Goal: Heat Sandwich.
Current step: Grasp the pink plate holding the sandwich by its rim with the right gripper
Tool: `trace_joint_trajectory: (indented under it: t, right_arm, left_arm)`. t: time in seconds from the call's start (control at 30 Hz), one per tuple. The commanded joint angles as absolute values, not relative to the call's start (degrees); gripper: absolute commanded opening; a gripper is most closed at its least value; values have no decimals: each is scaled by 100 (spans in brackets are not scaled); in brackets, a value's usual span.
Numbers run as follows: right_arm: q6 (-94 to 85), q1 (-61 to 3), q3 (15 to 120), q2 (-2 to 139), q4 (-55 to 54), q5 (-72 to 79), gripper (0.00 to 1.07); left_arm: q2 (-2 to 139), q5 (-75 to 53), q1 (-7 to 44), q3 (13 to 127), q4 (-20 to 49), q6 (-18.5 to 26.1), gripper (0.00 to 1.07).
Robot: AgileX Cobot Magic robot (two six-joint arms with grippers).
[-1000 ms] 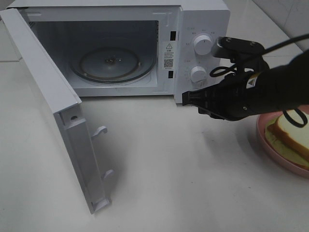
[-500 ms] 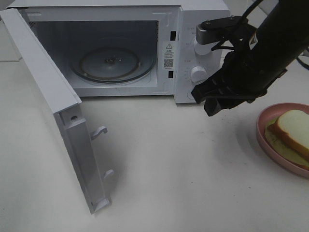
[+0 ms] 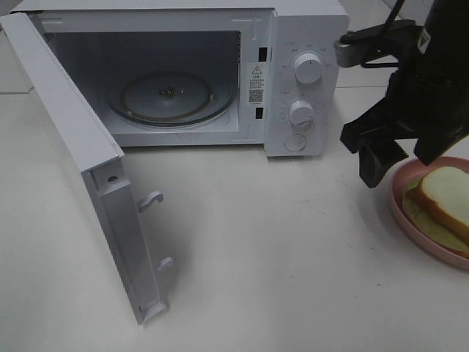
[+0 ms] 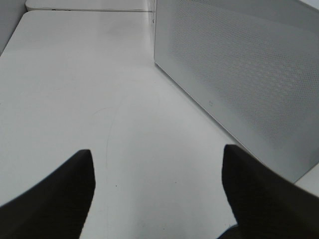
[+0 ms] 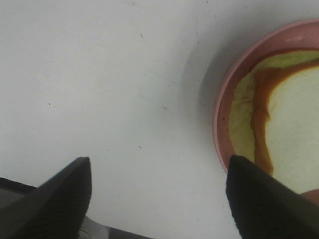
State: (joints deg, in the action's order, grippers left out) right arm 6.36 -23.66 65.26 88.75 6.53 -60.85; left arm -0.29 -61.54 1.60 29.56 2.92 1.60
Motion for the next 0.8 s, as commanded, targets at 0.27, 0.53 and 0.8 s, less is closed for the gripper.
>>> trace_joint_trajectory:
  t: [0.27, 0.53, 0.8]
  right_arm:
    - [246, -1003, 6572, 8846, 0, -5976, 71]
    - [567, -1003, 5970, 8961, 80, -4916, 69]
    - [676, -1003, 5907, 9563, 201, -4733, 69]
  left_arm:
    - [-160, -6131, 138, 2945, 298, 149, 68]
    - [-160, -6131, 138, 2945, 298, 149, 68]
    - [-160, -6131, 138, 2945, 298, 149, 68]
